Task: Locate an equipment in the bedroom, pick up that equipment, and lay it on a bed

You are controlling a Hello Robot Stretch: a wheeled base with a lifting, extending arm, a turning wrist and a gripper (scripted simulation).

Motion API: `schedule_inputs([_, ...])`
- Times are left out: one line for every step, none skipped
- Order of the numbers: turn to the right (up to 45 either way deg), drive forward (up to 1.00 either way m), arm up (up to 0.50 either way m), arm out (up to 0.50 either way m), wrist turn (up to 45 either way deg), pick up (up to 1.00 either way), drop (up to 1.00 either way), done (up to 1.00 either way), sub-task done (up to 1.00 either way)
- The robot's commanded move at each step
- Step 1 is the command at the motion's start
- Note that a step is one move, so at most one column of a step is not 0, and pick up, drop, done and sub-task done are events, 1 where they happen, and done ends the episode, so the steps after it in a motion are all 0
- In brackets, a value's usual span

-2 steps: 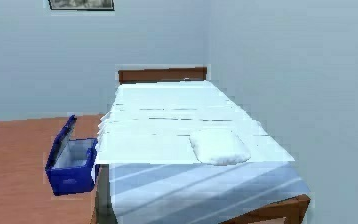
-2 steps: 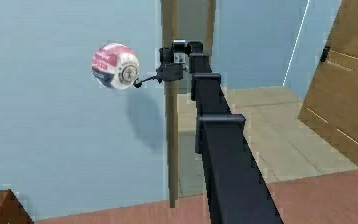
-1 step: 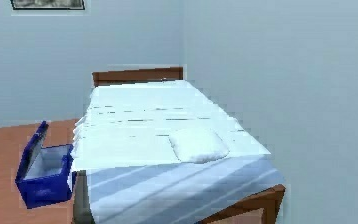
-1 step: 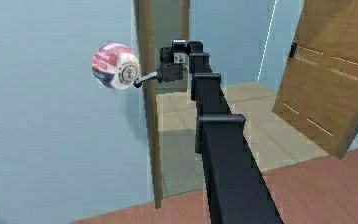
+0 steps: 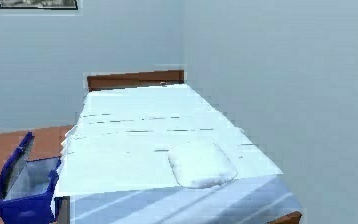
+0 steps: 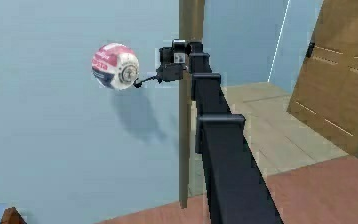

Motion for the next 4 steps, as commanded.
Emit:
schedule_inputs([-45.0,0.0,0.0,0.0,0.0,0.0,0.0,0.0,0.0])
schedule_inputs([-39.0,0.0,0.0,0.0,0.0,0.0,0.0,0.0,0.0])
schedule_inputs([0.0,0.65,0.0,0.0,0.0,0.0,0.0,0.0,0.0])
schedule_inputs([18.0,0.0,0.0,0.0,0.0,0.0,0.0,0.0,0.0])
